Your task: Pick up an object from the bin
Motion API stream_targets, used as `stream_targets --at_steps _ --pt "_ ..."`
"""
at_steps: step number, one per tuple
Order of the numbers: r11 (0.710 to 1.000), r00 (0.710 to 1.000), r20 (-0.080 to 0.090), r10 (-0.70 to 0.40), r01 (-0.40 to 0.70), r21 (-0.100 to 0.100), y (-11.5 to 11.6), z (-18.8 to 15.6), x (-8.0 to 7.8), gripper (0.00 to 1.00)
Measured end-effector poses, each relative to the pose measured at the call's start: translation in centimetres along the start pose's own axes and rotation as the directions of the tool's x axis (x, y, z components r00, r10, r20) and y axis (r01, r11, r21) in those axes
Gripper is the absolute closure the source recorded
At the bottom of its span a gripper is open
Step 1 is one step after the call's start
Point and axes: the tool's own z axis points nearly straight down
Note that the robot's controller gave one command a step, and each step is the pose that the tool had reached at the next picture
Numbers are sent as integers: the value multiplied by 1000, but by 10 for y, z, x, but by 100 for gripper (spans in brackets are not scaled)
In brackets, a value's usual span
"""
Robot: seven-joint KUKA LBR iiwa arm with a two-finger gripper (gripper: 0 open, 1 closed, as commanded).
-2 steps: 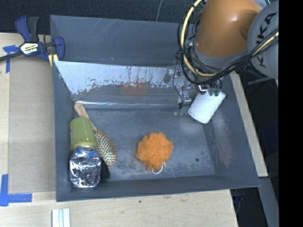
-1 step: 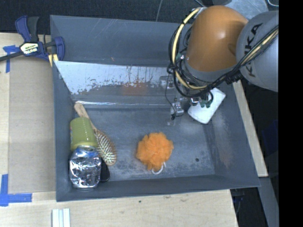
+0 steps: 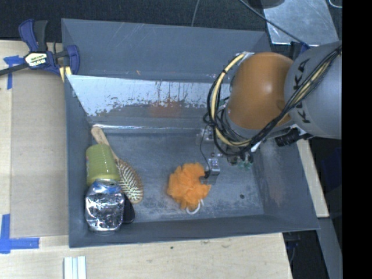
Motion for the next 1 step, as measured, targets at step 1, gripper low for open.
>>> stream_targets --at_steps 1 --pt "998 998 0 -58 58 3 -8 89 -6 0"
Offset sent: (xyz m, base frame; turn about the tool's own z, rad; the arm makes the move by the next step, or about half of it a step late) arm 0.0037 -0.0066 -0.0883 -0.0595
